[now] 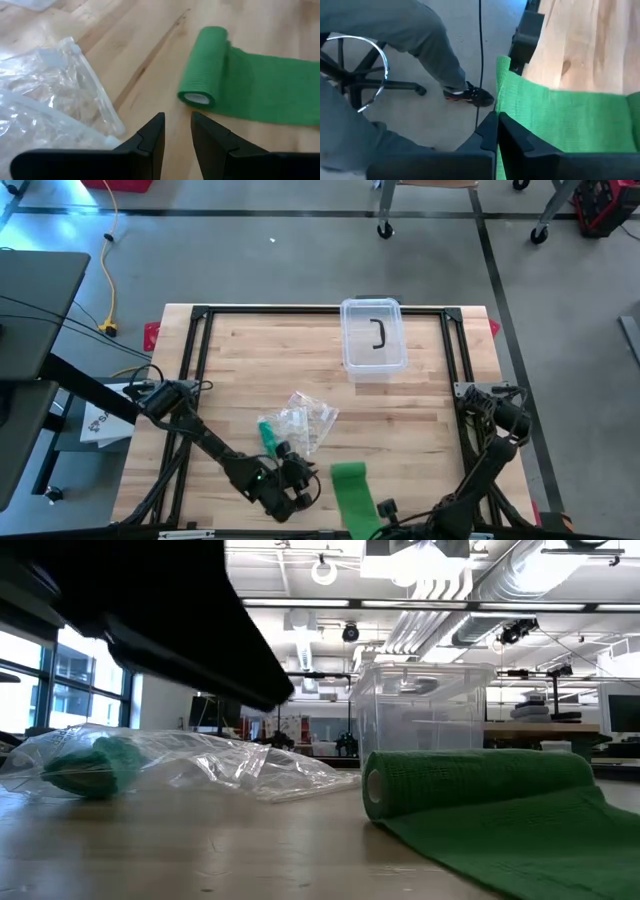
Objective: Roll bandage
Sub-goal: Roll the green bandage
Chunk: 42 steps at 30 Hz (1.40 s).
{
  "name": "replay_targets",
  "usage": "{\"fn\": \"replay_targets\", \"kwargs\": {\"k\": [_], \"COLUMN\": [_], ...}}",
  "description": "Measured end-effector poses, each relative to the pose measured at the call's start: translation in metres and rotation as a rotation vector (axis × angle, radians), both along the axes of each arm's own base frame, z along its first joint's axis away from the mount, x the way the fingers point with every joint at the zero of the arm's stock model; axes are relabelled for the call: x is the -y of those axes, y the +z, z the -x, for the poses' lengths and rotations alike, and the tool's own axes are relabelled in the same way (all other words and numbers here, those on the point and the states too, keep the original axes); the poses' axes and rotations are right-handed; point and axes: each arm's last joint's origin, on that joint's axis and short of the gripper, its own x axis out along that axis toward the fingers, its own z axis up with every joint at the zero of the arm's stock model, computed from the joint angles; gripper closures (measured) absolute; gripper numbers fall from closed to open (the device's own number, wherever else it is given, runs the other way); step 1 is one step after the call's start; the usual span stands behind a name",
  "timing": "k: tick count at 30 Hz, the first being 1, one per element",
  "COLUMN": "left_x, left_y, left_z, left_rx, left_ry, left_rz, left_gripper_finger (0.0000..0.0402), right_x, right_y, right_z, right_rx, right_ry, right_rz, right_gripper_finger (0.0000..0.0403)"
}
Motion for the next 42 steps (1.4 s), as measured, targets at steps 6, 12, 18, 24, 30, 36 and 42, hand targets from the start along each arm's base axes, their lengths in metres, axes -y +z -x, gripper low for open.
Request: {"fn": "replay_targets", "kwargs": {"k": [6, 12, 18, 24, 30, 36, 42], "left_x": [-0.017, -0.022, -0.021, -0.023, -0.033, -0.037, -0.036], "left_y": [-0.011, -0.012, -0.012, -0.012, -0.012, -0.013, -0.013], "left_z": [-0.007, -0.009, -0.009, -0.010, -0.017, -0.019, -0.019], "left_rx": [-0.054, -0.064, -0.064, -0.065, -0.073, -0.089, -0.095], "left_ry": [-0.021, -0.023, -0.024, -0.020, -0.022, -0.019, -0.033], "left_rz": [0.035, 0.040, 0.040, 0.041, 0.012, 0.002, 0.016], "left_gripper_finger": [0.0310, 0.0309, 0.0309, 0.0309, 0.0309, 0.0309, 0.0309], "right_x": [-0.002, -0.005, -0.008, 0.004, 0.032, 0.044, 0.047], "right_y": [-0.001, 0.001, 0.009, 0.017, 0.005, -0.009, -0.016], "right_z": [0.003, -0.001, -0.011, -0.008, 0.011, 0.016, 0.016], "right_rx": [-0.020, -0.040, -0.092, -0.066, -0.131, -0.126, -0.129], "right_ry": [-0.075, -0.080, -0.009, -0.030, -0.243, -0.325, -0.372], "right_rz": [-0.066, -0.162, -0.304, -0.148, 0.173, 0.245, 0.228], "right_gripper_finger": [0.0402, 0.0385, 0.0314, 0.0270, 0.0267, 0.0267, 0.0267]}}
